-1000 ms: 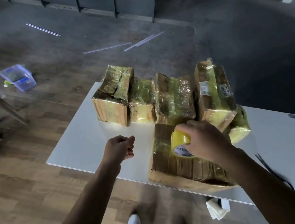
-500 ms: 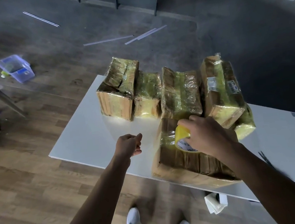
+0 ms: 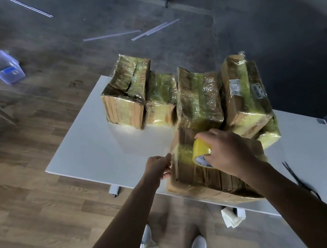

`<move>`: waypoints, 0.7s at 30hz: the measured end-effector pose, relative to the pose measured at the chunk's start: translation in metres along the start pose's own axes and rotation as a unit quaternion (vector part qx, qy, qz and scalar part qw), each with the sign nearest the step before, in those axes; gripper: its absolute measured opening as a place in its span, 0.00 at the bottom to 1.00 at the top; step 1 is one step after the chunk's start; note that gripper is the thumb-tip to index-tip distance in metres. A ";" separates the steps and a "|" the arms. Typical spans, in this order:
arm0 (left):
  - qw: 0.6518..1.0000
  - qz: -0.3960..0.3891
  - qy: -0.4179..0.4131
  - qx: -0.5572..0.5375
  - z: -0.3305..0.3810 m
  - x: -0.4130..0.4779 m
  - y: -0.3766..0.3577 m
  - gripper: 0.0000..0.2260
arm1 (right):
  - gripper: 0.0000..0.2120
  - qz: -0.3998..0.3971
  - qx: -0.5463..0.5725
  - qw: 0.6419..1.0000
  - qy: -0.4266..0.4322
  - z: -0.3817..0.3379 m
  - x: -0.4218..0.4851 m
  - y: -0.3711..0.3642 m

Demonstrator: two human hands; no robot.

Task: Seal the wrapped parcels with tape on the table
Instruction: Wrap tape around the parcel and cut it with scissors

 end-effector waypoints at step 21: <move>0.930 0.079 -0.298 0.201 0.025 -0.035 -0.024 0.10 | 0.28 0.032 0.028 0.999 -0.003 0.004 -0.004 -0.011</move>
Point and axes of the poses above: each hand's wrist, its own x-axis towards the middle knuckle, its own y-axis out of the back of the hand, z = x × y, the point moved 3 cm from there along x, towards the middle knuckle, and after that the axes turned 5 degrees about -x, right-handed, at the moved point
